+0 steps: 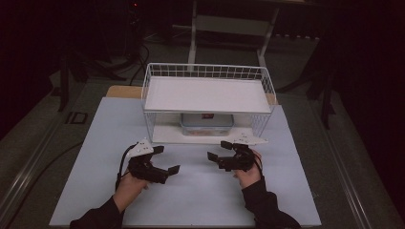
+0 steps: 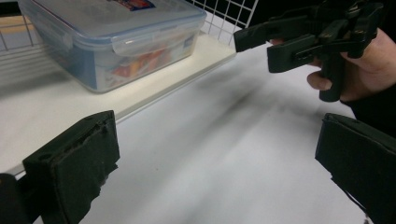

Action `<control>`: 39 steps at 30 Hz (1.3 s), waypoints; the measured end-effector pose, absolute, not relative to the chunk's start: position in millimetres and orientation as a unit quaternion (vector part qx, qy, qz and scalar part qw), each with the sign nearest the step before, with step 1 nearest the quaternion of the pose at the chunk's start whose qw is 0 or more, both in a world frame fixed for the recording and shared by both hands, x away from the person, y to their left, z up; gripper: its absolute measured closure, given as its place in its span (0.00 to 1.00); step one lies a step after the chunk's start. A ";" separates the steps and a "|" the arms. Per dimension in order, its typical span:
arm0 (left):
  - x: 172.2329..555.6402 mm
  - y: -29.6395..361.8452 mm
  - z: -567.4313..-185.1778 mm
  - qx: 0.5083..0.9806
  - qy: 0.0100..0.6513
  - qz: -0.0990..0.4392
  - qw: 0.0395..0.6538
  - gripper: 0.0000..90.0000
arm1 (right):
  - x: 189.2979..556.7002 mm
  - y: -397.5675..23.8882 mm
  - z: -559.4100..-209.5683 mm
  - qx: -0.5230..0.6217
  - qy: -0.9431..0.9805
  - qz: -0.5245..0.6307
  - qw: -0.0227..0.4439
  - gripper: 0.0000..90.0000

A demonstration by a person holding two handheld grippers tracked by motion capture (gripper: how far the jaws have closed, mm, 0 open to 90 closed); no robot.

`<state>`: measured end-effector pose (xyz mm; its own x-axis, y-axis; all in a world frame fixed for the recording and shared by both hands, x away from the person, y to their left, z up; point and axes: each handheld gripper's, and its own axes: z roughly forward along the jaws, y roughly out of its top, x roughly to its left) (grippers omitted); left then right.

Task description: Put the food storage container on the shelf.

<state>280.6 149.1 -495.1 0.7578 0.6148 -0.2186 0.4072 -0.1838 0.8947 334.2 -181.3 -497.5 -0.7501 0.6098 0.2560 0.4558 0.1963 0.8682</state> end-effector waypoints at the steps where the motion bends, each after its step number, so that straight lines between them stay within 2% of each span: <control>1: 279.9 149.1 -495.1 0.766 0.334 0.095 0.542 0.00 | 332.3 -182.8 -497.9 0.345 0.772 0.529 0.077 0.19; 17: 269.3 164.7 -493.0 0.770 0.320 0.093 0.544 0.00 | 299.0 -217.2 -487.7 0.336 0.771 0.532 0.099 0.18; 39: 253.0 196.8 -492.9 0.756 0.347 0.107 0.545 0.00 | 267.1 -269.1 -490.4 0.342 0.769 0.527 0.118 0.18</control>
